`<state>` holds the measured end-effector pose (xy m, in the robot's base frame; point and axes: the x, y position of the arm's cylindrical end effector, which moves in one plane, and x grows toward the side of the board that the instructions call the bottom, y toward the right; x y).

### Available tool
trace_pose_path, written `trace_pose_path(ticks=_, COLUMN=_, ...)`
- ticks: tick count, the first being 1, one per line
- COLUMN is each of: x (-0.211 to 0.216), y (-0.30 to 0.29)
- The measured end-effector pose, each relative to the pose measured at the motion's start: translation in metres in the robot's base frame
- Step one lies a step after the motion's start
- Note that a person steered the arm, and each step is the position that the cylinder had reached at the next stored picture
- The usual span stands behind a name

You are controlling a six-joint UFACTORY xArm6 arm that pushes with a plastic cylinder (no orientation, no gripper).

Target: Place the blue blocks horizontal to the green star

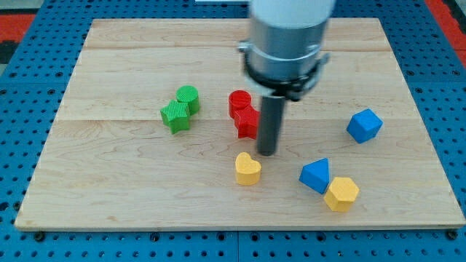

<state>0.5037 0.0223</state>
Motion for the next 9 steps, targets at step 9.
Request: trace_pose_path(ticks=9, x=0.063, y=0.102)
